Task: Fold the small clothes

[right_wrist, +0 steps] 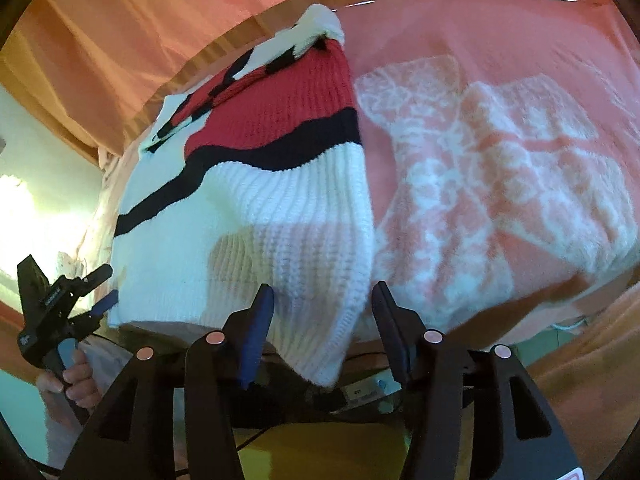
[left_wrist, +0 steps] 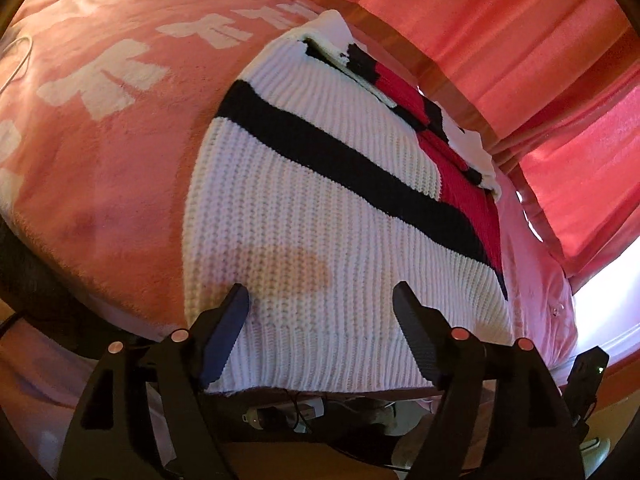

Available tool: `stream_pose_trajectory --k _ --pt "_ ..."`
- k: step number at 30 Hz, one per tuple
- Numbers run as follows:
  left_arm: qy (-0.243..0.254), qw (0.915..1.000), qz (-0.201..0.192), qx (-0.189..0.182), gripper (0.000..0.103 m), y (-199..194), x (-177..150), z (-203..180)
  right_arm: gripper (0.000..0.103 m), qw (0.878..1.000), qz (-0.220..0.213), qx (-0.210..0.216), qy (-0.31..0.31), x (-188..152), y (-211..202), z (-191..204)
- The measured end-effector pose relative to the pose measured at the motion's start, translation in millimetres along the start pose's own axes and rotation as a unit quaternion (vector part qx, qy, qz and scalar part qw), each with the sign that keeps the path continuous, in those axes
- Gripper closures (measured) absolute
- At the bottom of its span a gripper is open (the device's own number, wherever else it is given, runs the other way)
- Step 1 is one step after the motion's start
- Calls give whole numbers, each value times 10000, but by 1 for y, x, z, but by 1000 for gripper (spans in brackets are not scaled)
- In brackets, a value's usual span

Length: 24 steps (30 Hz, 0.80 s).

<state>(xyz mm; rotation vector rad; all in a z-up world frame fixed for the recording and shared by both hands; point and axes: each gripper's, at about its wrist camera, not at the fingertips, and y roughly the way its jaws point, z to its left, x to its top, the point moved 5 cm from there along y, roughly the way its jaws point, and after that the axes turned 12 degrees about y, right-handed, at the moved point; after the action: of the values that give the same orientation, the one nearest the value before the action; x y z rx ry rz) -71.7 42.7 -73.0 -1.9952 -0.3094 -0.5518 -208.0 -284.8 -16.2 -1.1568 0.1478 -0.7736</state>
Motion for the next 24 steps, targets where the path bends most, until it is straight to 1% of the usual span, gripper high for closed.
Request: stream_pose_trajectory --k 3,4,6,8,10,11,12,13,16,18,19,20,22,23,24 --pt "-282 9996 -33 -12 39 -8 3 8 51 9999 22 92 54 1 -1 3" --pt "-447 9988 -208 -43 39 -18 6 14 51 9999 1 118 67 1 -3 3" --pt "-521 9980 -346 -6 38 -28 9 22 51 9999 -5 150 27 0 -5 5" --pt "-464 9984 -321 80 38 -28 9 28 51 9999 37 165 13 -2 -3 5" --pt "-476 9985 -186 214 38 -21 7 32 51 9997 104 220 28 -5 0 6" --pt "-490 9986 -105 184 38 -14 3 33 51 9997 94 235 14 -6 0 8" --pt "-488 9985 -94 219 38 -12 2 34 51 9996 97 267 -21 -7 1 10" --pt "-399 9986 -186 290 38 -11 1 32 51 9995 107 275 -54 -9 2 12" --pt "-285 9987 -160 401 37 -8 1 27 51 9996 88 272 -50 -8 5 13" --pt "-374 9985 -108 392 38 -8 3 29 51 9994 68 332 32 -5 7 13" --pt "-545 9978 -85 358 42 -9 4 33 51 9994 69 346 66 -5 7 13" --pt "-736 9966 -98 369 44 -12 5 38 51 9993 57 367 97 -4 7 13" --pt "-941 9948 -233 305 44 -20 6 43 51 9992 29 390 103 -3 5 13" --pt "-952 9946 -266 310 44 -23 6 44 51 9992 20 397 99 -3 4 13" --pt "-898 9951 -218 344 44 -21 5 44 51 9991 21 408 98 -4 4 12"
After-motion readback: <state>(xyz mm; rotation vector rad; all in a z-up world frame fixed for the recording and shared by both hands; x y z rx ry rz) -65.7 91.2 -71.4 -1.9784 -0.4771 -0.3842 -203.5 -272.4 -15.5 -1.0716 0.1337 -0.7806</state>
